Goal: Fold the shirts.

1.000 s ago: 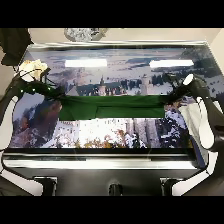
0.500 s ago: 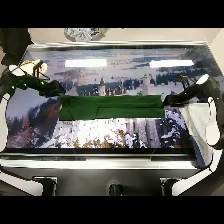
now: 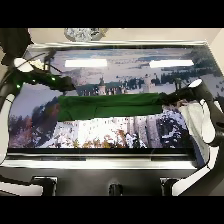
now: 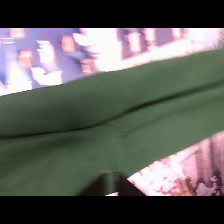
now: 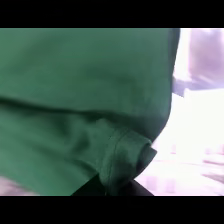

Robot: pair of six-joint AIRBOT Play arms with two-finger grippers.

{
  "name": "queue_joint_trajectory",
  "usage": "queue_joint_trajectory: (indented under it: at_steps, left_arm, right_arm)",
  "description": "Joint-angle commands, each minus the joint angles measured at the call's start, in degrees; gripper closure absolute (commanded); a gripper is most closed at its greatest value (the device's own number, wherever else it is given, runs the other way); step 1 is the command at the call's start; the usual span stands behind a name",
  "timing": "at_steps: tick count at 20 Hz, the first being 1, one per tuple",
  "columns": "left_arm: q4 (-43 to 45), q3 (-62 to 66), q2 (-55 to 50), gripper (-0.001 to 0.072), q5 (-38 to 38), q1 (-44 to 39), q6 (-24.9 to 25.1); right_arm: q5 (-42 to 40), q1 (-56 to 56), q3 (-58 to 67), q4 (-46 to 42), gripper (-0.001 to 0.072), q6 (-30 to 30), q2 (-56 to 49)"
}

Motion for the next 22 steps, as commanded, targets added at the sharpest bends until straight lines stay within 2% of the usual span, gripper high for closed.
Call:
queue_joint_trajectory:
  at_steps: [1, 2, 4, 6, 15, 17, 19, 21, 22]
  left_arm:
    - [-0.2, -3.8, -1.1, 0.0678, 8.0, -6.6, -1.4]
    - [-0.9, -5.0, -2.3, 0.0679, 9.6, -8.7, -3.6]
    - [-5.1, -6.8, -5.3, 0.0680, 13.1, -12.9, -4.0]
    - [-10.3, -6.8, -9.0, 0.0680, 17.8, -16.4, -6.6]
    - [-46.8, -6.5, -22.5, 0.0680, 36.1, -30.9, -6.8]
    - [-53.8, -5.3, -25.1, 0.0680, 37.7, -33.3, -3.2]
    - [-58.1, -2.7, -27.1, 0.0681, 34.4, -33.6, 3.7]
    - [-57.5, -1.8, -25.8, 0.0684, 29.5, -31.3, 10.1]
    - [-54.4, -1.8, -23.9, 0.0685, 27.1, -29.7, 11.1]
  right_arm:
    - [1.8, 0.3, 0.0, 5.5, 0.0665, -3.3, 5.8]
    - [3.3, 0.3, 0.0, 5.4, 0.0666, -3.7, 8.7]
    - [6.2, 0.3, 0.0, 5.5, 0.0666, -3.6, 14.2]
    - [9.0, 0.3, 0.0, 5.5, 0.0666, -3.6, 20.2]
    - [12.5, 0.3, 0.0, 5.5, 0.0665, 1.8, 38.8]
    - [12.5, 0.3, 0.0, 5.5, 0.0664, 2.5, 40.4]
    - [12.0, 0.3, 0.0, 5.2, 0.0664, 2.5, 40.4]
    - [9.5, 0.3, 0.0, 4.9, 0.0664, 2.5, 39.4]
    - [8.2, 0.5, 0.0, 5.7, 0.0665, 2.4, 38.4]
